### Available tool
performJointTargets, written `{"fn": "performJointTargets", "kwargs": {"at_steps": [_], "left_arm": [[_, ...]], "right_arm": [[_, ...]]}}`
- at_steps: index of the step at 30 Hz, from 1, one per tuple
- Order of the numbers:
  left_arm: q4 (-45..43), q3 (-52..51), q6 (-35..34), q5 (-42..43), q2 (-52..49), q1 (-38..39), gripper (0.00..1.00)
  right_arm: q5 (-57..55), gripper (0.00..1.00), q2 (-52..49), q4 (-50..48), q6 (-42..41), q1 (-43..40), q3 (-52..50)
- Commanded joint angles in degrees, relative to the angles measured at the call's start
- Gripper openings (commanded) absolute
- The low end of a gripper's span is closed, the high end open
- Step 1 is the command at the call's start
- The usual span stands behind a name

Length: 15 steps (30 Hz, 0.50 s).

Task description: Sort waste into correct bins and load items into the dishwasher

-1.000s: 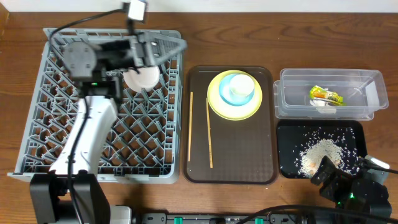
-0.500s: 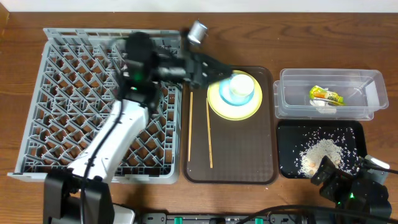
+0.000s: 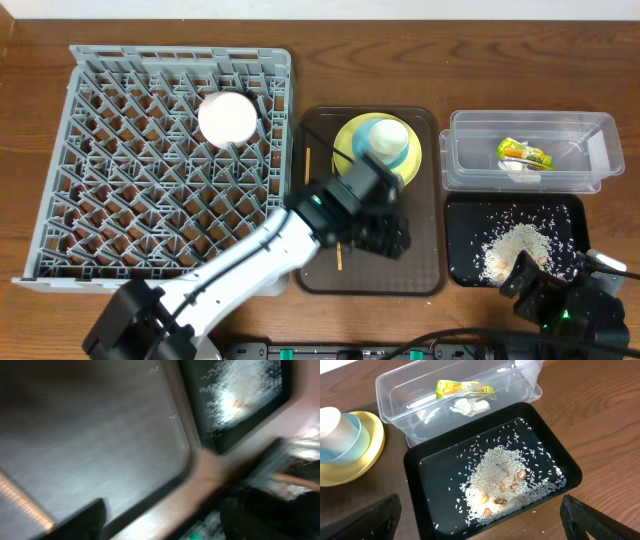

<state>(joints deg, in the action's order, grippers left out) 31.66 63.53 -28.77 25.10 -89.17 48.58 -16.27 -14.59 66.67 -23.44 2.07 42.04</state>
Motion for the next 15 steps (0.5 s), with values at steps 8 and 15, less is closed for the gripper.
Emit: {"fn": "performJointTargets", "kwargs": {"at_steps": [8,15], "left_arm": [[2.40,0.33,3.69,-26.91,-0.26,9.84,0.56],[2.38,-0.31,3.52,-33.83,-3.80,10.01,0.50]], "right_arm": [[-0.35,0.99,0.02,0.04,-0.28,-0.39,0.22],[-0.37,0.99,0.02,0.04,-0.28,-0.39,0.22]]}}
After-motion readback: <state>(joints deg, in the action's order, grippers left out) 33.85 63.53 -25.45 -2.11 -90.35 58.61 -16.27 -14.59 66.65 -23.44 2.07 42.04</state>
